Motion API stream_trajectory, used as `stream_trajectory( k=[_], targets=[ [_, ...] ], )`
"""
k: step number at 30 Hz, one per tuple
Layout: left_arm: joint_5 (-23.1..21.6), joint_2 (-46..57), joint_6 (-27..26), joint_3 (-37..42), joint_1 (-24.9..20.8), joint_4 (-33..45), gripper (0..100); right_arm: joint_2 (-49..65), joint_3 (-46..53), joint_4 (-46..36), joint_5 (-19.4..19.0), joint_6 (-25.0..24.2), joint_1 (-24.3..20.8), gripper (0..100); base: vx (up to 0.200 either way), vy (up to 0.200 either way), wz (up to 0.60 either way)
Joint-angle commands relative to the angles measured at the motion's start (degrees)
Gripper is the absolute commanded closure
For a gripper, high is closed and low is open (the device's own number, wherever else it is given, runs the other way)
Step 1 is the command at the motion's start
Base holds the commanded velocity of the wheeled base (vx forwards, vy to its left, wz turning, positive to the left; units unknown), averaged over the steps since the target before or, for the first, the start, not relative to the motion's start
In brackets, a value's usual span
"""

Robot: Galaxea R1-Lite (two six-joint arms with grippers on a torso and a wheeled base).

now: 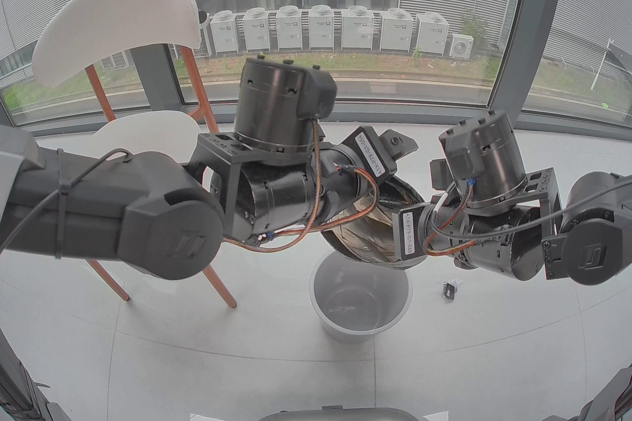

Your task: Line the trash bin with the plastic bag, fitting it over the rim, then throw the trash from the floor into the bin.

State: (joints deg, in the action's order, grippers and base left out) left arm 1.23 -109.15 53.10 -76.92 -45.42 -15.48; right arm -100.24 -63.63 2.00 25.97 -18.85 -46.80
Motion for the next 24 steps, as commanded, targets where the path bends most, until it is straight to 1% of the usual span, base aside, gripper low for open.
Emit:
stream_trajectory(
  k=[1, 2, 6, 7, 10, 13, 17, 22, 24],
  targets=[
    [0.53, 1.22, 0.07, -0.6, 0.07, 0.1, 0, 0.31, -0.26, 0.11, -0.04, -0.23, 0.57, 100, 0.0, 0.0, 0.0],
    [0.79, 2.02, 0.16, -0.42, 0.07, 0.19, 0, 0.31, -0.53, 0.11, -0.04, -0.75, 1.98, 100, 0.0, 0.0, 0.0],
    [1.14, 4.04, 0.95, 0.19, 0.33, 0.45, 0, 0.31, -0.53, 0.11, -0.04, -0.84, 2.85, 100, 0.0, 0.0, 0.0],
    [1.14, 6.23, 2.71, 2.48, 0.69, 0.54, 0, 0.4, -0.61, 0.11, -0.04, -0.93, 4.44, 100, 0.0, 0.0, 0.0],
    [1.14, 9.22, 3.32, 6.35, 2.09, 0.45, 0, 0.4, -0.79, 0.11, -0.13, -1.02, 6.02, 100, 0.0, 0.0, 0.0],
    [0.88, 11.33, 3.41, 9.6, 3.5, 0.45, 0, 0.49, -1.32, 0.11, -1.36, -1.02, 7.34, 100, 0.0, 0.0, 0.0],
    [0.53, 13.71, 3.5, 13.38, 5.43, 0.54, 0, 0.75, -1.93, 0.11, -1.53, -1.1, 7.6, 100, 0.0, 0.0, 0.0],
    [0.35, 13.79, 3.68, 16.37, 5.52, 1.77, 0, 0.58, -2.99, 0.2, -1.71, -1.1, 7.86, 100, 0.0, 0.0, 0.0],
    [0.26, 13.35, 5.7, 16.1, 5.26, 1.86, 0, 0.58, -3.43, 0.2, -1.71, -1.28, 7.86, 100, 0.0, 0.0, 0.0]
  ],
)
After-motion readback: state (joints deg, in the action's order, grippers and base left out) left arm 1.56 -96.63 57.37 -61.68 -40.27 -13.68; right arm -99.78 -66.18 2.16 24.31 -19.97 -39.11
